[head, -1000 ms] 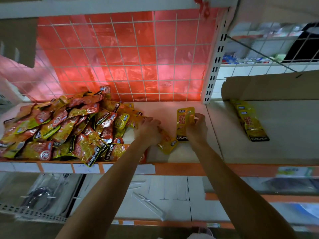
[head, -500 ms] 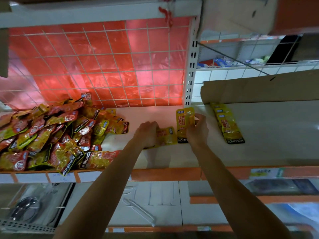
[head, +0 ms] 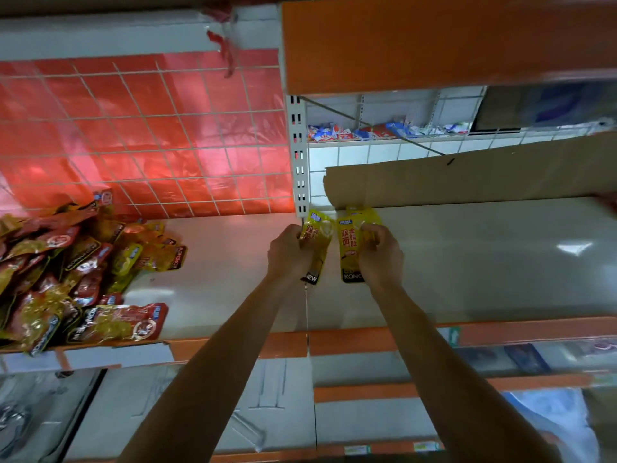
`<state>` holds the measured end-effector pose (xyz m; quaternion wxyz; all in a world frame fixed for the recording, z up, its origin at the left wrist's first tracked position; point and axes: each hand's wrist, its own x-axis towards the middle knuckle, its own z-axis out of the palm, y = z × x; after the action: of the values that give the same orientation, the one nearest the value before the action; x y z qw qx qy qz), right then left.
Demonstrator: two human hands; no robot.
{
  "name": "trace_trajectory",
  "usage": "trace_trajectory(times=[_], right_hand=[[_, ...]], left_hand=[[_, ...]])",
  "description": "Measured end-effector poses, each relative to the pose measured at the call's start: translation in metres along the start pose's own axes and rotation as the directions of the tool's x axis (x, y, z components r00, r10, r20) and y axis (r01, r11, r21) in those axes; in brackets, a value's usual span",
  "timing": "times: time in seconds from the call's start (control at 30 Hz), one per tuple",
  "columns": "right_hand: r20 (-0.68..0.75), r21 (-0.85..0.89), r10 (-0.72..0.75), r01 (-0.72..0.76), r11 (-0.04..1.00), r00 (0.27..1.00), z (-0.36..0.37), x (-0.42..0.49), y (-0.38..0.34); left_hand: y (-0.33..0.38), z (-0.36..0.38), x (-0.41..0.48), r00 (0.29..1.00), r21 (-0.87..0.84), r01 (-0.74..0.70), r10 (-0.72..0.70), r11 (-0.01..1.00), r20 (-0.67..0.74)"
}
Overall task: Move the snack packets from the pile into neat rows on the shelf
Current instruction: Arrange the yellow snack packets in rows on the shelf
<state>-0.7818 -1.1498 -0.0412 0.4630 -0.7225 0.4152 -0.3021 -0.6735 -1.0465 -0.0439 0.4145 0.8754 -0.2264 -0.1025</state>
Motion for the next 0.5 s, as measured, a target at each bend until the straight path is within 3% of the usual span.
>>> trace_trajectory(times=[0.2,0.4,0.5], right_hand=[[0.006,-0.008,0.011,-0.011,1.0,1.0,-0.031,0.017,0.023],[0.156,-0.086,0.057,-0.044,0.995,0.986,-0.05,0.023,0.04],[0.198,-0.105,0.069,-0.049,0.993,0.978,-0.05,0.024,0.043]], left_hand=[[0.018,0.03,-0.004,0.989,-0.171,0.13,-0.141,0.977,-0.054],[0.019,0.049,-0.012,0.959,-0.364,0.173,-0.241,0.915,-0.151],[0.022,0.048,-0.016,0.943,-0.379,0.194,-0.278,0.905,-0.183]])
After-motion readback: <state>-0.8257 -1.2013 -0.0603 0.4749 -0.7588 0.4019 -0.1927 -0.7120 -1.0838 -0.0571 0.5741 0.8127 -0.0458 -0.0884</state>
